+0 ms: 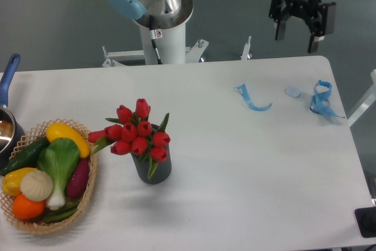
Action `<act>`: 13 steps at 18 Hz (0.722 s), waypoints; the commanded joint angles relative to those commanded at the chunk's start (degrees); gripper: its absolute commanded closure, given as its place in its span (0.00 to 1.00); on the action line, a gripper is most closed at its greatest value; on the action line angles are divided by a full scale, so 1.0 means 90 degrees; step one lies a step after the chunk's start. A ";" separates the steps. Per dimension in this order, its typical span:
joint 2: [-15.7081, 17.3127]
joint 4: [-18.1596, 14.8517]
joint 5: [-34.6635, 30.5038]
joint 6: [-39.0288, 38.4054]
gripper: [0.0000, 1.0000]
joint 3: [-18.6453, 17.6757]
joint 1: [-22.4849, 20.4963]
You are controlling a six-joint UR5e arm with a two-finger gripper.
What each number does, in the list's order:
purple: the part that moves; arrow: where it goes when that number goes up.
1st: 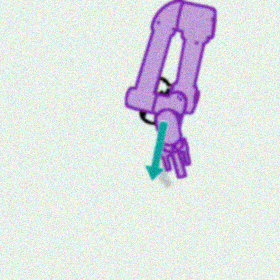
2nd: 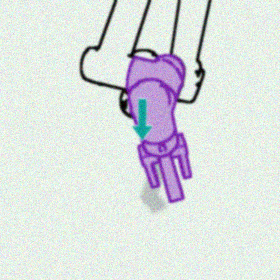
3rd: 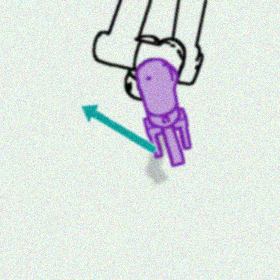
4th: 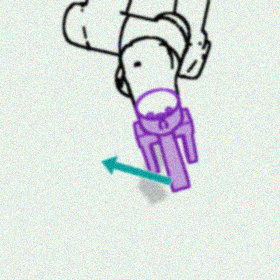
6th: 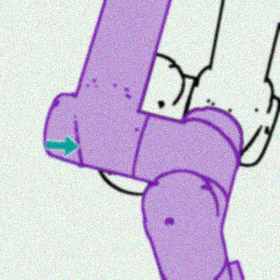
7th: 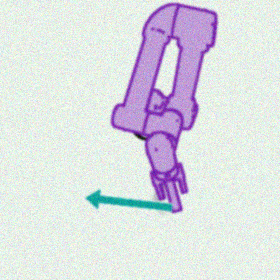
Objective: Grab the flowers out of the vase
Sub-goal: 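Move the open gripper down toward the red tulip bouquet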
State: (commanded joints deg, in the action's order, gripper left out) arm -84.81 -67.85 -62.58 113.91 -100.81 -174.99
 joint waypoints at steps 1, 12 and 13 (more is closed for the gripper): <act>0.0010 0.0000 -0.0010 -0.0010 0.00 -0.0029 0.0000; 0.0156 0.0000 0.0791 -0.1083 0.00 -0.0615 0.0010; 0.0147 -0.0010 0.0878 -0.1181 0.00 -0.0654 0.0049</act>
State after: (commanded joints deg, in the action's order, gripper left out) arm -83.50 -67.94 -54.68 103.28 -106.70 -174.55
